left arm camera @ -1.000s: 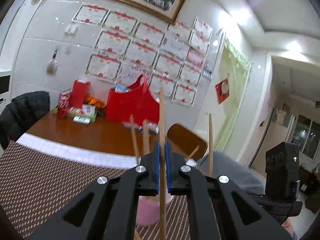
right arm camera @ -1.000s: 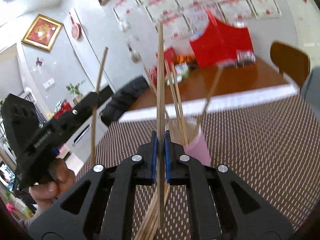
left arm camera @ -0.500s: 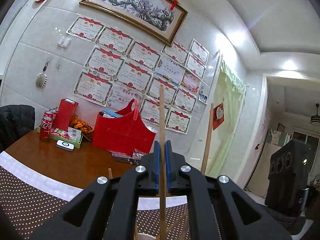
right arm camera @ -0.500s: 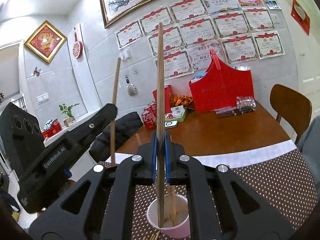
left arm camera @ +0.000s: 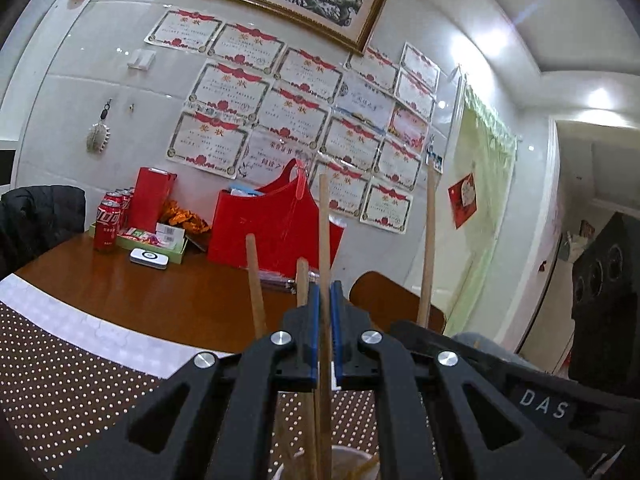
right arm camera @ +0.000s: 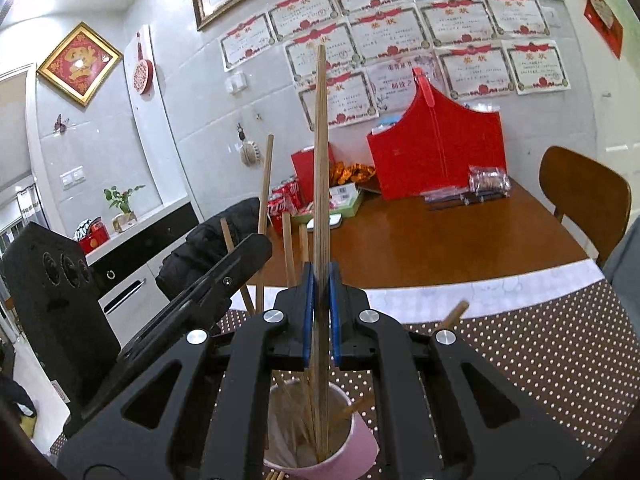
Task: Organize utensils
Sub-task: 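Raise both held sticks over the pink cup and lower them in, then open both tools to release the sticks and lower them toward the pile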
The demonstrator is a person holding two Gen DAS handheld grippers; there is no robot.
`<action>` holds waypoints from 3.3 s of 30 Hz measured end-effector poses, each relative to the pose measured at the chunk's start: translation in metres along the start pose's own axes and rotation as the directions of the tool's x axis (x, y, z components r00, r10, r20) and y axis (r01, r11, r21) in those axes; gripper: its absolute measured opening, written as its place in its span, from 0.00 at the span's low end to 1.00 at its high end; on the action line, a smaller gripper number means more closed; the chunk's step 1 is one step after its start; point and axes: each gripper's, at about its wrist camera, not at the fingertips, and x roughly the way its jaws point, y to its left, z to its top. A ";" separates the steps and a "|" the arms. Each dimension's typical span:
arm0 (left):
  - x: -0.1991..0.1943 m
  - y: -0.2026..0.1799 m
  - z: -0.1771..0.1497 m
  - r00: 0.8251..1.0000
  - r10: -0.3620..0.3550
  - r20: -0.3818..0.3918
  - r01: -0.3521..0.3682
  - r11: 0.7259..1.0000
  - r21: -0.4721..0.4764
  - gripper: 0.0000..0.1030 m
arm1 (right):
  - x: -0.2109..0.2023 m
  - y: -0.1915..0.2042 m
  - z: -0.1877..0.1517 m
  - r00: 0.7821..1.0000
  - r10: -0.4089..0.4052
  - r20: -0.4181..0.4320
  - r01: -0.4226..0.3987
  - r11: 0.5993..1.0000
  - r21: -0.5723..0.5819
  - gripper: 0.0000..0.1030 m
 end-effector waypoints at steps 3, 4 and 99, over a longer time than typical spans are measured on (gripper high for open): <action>-0.003 0.001 -0.002 1.000 0.008 -0.026 -0.008 1.000 0.010 0.23 | -0.002 -0.003 -0.004 1.000 -0.003 -0.025 0.004 1.000 0.016 0.20; -0.007 0.002 -0.001 0.999 0.019 -0.026 -0.018 1.000 0.013 0.36 | -0.005 -0.004 -0.004 1.000 -0.009 -0.024 0.010 1.000 0.028 0.38; -0.200 0.028 -0.147 0.644 0.395 -0.655 -0.250 0.918 0.308 0.80 | -0.052 0.085 -0.208 0.776 -0.290 -0.560 0.148 0.947 -0.285 0.94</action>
